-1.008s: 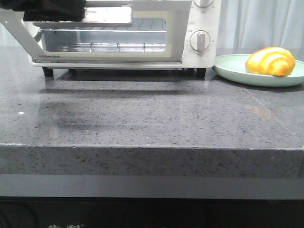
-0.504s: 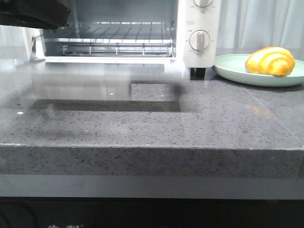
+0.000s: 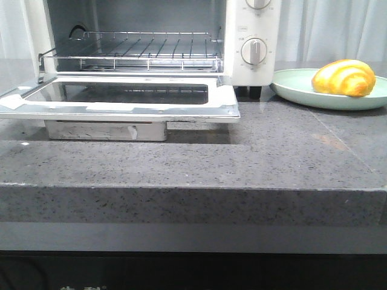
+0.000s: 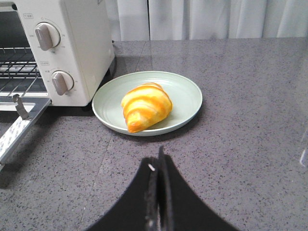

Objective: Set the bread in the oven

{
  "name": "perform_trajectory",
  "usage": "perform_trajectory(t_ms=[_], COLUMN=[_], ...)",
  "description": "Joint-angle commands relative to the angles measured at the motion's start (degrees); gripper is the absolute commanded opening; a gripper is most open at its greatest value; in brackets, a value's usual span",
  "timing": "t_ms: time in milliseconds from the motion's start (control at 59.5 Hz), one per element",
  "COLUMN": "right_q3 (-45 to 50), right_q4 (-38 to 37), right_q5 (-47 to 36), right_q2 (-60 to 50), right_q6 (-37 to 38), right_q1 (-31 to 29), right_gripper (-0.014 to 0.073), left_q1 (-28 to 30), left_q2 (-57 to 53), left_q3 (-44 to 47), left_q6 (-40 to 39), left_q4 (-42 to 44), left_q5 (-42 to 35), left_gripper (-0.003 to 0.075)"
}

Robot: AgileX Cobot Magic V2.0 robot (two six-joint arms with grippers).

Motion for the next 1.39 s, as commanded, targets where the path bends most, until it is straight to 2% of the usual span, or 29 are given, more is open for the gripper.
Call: perform_trajectory(t_ms=[0, 118, 235, 370, 605, 706, 806, 890, 958, 1159, 1377], right_q3=[-2.03, -2.37, -3.76, -6.51, -13.86, -17.44, -22.08, -26.18, -29.79, -39.81, -43.6], right_q4=[0.4, 0.4, 1.15, 4.12, 5.48, 7.43, 9.77, 11.72, 13.27, 15.88, 17.64], right_q5=[-3.0, -3.23, -3.0, -3.06, -5.74, -9.03, -10.01, -9.47, -8.72, -6.03, -4.07], right_q2=[1.08, 2.15, 6.14, 13.08, 28.5, 34.97, 41.23, 46.85, 51.26, 63.65, 70.23], right_q6=[-0.51, -0.51, -0.46, -0.46, 1.4, 2.32, 2.32, 2.32, 2.32, 2.32, 2.32], right_q1=[0.04, 0.04, 0.04, 0.04, -0.01, -0.01, -0.01, -0.01, -0.01, -0.01, -1.76], right_gripper=[-0.0067, -0.0064, -0.0057, -0.0057, -0.0041, 0.0066, 0.0277, 0.0486, 0.0583, 0.0592, 0.0592], left_q1=[5.5, 13.66, 19.14, 21.51, 21.52, 21.52, 21.52, 21.52, 21.52, 21.52, 21.52], left_q2=[-4.01, -8.68, -13.28, -18.04, -23.58, -23.77, -23.77, -23.77, -23.77, -23.77, -23.77], left_q3=[-0.1, 1.63, 3.74, 6.47, 10.03, 10.16, 10.16, 10.16, 10.16, 10.16, 10.16], left_q6=[-0.55, -0.55, -0.55, -0.55, -0.55, -0.55, -0.55, -0.55, -0.55, -0.55, -0.55], left_q4=[-0.43, -0.43, -0.09, -0.01, -0.01, -0.01, -0.01, -0.01, -0.01, -0.01, -0.01], left_q5=[-3.77, -2.37, -1.72, -1.35, 1.17, 1.45, 1.45, 1.45, 1.45, 1.45, 1.45], left_gripper=[-0.0021, -0.0021, -0.0021, -0.0021, -0.002, -0.002, -0.002, -0.002, -0.002, -0.002, -0.002])
